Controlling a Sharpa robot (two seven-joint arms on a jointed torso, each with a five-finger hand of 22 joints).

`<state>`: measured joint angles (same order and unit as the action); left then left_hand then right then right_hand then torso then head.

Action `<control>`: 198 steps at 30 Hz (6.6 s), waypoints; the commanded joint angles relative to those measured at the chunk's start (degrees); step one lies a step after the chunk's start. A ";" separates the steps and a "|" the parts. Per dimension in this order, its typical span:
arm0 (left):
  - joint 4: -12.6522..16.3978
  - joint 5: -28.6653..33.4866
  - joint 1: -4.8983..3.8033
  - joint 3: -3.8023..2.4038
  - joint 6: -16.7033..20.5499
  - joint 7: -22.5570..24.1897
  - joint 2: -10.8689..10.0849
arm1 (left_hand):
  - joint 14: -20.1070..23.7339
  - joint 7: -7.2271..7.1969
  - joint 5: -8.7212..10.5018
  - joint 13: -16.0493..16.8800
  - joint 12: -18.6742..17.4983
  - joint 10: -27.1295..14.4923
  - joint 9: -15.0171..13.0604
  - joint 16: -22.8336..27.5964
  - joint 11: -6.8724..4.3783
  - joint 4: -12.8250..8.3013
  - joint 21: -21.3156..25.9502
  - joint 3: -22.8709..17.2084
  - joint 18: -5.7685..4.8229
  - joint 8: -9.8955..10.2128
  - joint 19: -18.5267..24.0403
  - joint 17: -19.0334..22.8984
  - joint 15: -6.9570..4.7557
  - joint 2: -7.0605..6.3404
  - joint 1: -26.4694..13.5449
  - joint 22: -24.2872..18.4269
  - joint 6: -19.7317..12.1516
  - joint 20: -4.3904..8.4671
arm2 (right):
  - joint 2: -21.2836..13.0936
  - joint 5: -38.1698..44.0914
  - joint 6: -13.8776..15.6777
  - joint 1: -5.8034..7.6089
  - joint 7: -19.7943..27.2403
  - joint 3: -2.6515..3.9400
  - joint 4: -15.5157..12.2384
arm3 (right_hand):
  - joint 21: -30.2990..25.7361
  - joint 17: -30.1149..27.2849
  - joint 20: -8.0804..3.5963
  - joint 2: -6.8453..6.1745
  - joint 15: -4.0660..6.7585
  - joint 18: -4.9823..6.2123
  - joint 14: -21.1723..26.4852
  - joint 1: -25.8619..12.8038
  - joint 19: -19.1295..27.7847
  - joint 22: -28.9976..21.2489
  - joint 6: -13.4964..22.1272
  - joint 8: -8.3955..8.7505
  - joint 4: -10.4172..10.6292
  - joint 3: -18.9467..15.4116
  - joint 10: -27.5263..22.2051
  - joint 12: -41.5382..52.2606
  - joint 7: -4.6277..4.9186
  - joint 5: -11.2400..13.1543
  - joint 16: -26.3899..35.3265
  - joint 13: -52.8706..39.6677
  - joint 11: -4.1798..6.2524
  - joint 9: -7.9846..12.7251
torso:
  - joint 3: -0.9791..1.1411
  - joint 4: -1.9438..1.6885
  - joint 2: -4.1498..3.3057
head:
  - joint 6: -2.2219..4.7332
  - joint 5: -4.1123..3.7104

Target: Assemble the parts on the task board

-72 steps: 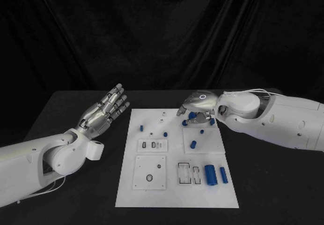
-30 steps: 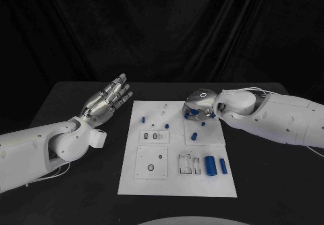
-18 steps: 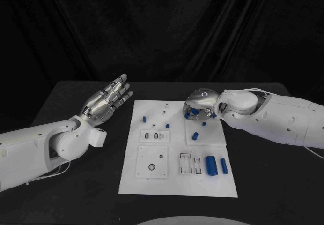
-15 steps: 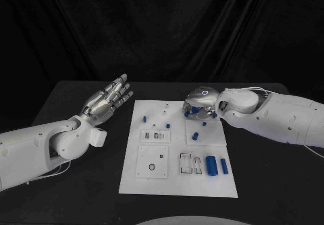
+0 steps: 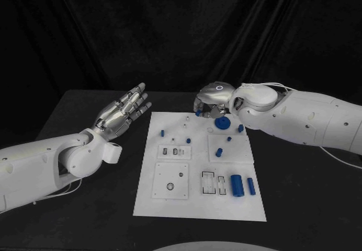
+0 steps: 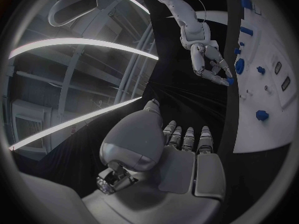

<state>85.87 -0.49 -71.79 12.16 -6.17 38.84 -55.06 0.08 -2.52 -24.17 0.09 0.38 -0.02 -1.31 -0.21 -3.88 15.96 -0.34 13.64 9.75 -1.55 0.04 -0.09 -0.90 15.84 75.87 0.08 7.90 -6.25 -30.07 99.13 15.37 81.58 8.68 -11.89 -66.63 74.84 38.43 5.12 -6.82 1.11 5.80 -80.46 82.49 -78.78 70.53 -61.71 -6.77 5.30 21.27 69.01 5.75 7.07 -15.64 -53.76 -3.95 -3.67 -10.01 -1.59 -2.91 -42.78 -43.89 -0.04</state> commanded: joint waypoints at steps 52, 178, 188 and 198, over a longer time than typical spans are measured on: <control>-1.08 -0.20 -0.13 -0.04 -1.60 1.28 1.18 | -0.08 0.35 -0.80 -0.09 -0.38 0.02 -0.11 0.21 0.20 0.33 0.34 -0.98 0.54 -0.48 -0.04 0.09 0.77 0.71 1.19 -0.08 0.73 -0.42 | 7.75 -2.04 1.97 -3.18 -0.19 0.04 9.49 | 0.49 2.29 0.65 -0.81 -0.87 -1.03 0.09 -0.58 -0.03 0.85 2.42 2.47 0.44 1.48 -1.68 -2.22 0.54 -0.01 -2.85 0.28 -0.97 0.23 | -0.19 -0.50 -0.26 | 0.11 -1.02; -1.50 -0.20 0.12 -0.01 -4.58 -0.69 0.12 | -0.08 1.96 -2.09 -0.03 -0.23 0.06 -0.33 0.21 1.58 0.28 0.34 -3.44 0.28 -1.23 -0.04 0.09 3.34 0.91 2.05 -0.08 2.05 -2.15 | -11.24 -6.50 -1.04 -5.04 -5.98 0.02 -4.63 | 12.12 51.57 -2.71 2.86 2.89 -4.78 -9.54 -6.70 -8.89 17.41 12.19 -16.36 -2.36 -9.84 20.99 84.25 -2.73 -17.34 -36.24 -86.05 4.34 -15.88 | -0.54 0.21 0.08 | -0.53 -0.30; -2.09 -0.20 0.13 -0.01 -4.72 -0.81 0.47 | -0.08 2.02 -2.18 0.00 -0.16 0.08 -0.38 0.21 1.62 0.25 0.34 -3.65 0.28 -1.36 -0.04 0.09 3.41 0.83 2.11 -0.08 2.34 -2.29 | -11.03 -8.33 -0.94 -3.23 -4.99 0.03 -7.65 | 14.02 51.57 -2.69 2.16 2.87 -5.42 -9.54 -8.70 -10.37 18.73 11.51 -17.32 -1.19 -9.01 20.99 84.25 -2.92 -19.16 -36.24 -86.05 4.25 -17.31 | -0.67 0.45 0.10 | -0.76 -0.34; -2.32 -0.20 0.14 -0.01 -4.82 -0.77 0.62 | -0.08 2.05 -2.51 0.00 -0.15 0.08 -0.38 0.21 1.66 0.13 0.34 -3.92 0.29 -1.40 -0.04 0.09 3.48 0.83 2.29 -0.08 2.36 -2.37 | -7.14 -9.36 -2.78 -2.80 -4.07 0.03 -6.77 | 14.58 51.57 -2.59 1.85 2.68 -5.61 -9.54 -9.63 -10.78 19.10 11.15 -16.76 -0.55 -8.43 20.99 84.25 -2.75 -19.95 -36.24 -86.05 4.00 -17.29 | -0.65 0.16 0.02 | -0.83 -0.72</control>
<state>83.49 -0.55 -71.71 12.19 -10.12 37.45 -54.48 0.07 -0.70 -26.39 0.14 0.37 0.09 -1.64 -0.21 -2.54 16.20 -0.34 10.07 9.75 -2.76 0.03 -0.08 2.16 16.53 77.58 0.06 10.14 -8.29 -37.51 90.46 13.43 78.63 3.90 -11.91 -73.71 89.19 74.92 2.66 -4.93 3.70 0.87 -84.06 73.34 -84.05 74.90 -49.97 -13.40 4.44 12.66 83.93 89.85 4.54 -35.24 -89.85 -74.95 0.42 -11.72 -2.27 -2.64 -42.73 -44.73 -0.68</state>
